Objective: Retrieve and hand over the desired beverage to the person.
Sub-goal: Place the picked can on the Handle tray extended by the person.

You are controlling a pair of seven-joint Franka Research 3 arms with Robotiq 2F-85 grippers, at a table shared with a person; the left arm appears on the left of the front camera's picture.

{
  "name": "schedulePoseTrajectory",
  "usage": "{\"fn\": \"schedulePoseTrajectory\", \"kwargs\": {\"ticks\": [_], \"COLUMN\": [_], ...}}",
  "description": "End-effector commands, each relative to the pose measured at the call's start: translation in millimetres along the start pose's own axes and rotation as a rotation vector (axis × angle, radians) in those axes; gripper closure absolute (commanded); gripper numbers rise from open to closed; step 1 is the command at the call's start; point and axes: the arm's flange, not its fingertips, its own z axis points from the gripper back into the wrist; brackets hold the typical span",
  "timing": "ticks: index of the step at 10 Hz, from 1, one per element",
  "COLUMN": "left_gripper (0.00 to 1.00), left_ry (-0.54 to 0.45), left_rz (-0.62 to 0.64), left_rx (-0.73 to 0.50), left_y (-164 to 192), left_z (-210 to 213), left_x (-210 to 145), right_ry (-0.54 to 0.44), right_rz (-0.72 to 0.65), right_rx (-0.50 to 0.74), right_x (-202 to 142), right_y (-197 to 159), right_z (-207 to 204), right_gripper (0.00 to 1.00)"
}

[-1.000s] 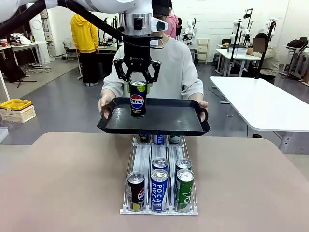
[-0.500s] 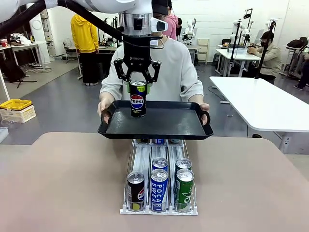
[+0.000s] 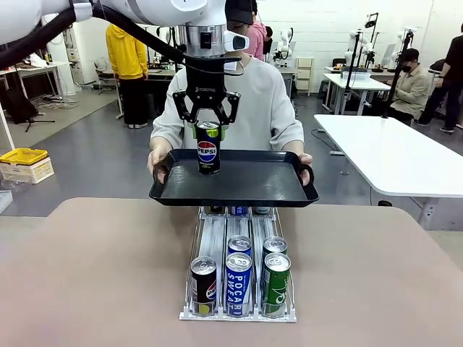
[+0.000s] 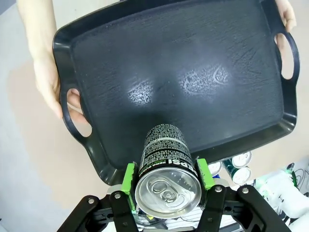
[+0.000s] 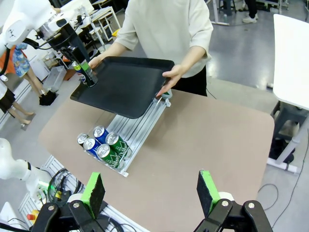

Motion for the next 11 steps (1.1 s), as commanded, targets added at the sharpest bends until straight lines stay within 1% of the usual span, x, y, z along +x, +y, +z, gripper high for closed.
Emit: {"fn": "schedulePoseTrajectory", "kwargs": {"ticks": [1,3,4,5,7,8,11], "left_gripper": [0.41,0.41,0.41,0.41,0.41,0.41,0.41], "left_ry": [-0.027,-0.063,-0.103,-0.108,-0.055,-0.041,-0.004], "left_rz": [-0.019,0.005,0.014,0.008,0.004,-0.005,0.004], "left_rx": [-0.005,-0.010,0.019,0.037,0.034,0.034,0.024], "left_y": [4.6,13.2,18.4,22.5,23.5,25.2,28.1], "left_z": [1.4,-13.7,-19.6,-25.9,-38.2,-41.2,-50.4], "left_x": [26.7,42.6,49.1,57.5,58.8,63.9,61.7], "right_ry": [-0.001,-0.001,-0.001,-0.001,-0.001,-0.001,-0.001], "right_rz": [0.002,0.002,0.002,0.002,0.002,0.002,0.002], "right_rx": [0.014,0.014,0.014,0.014,0.014,0.014,0.014], "right_x": [-0.3,-0.3,-0.3,-0.3,-0.3,-0.3,-0.3], "right_y": [0.7,0.7,0.7,0.7,0.7,0.7,0.7], "right_z": [-1.8,-1.8,-1.8,-1.8,-1.8,-1.8,-1.8], "right_gripper": [0.00,0.00,0.00,0.00,0.00,0.00,0.00]}}
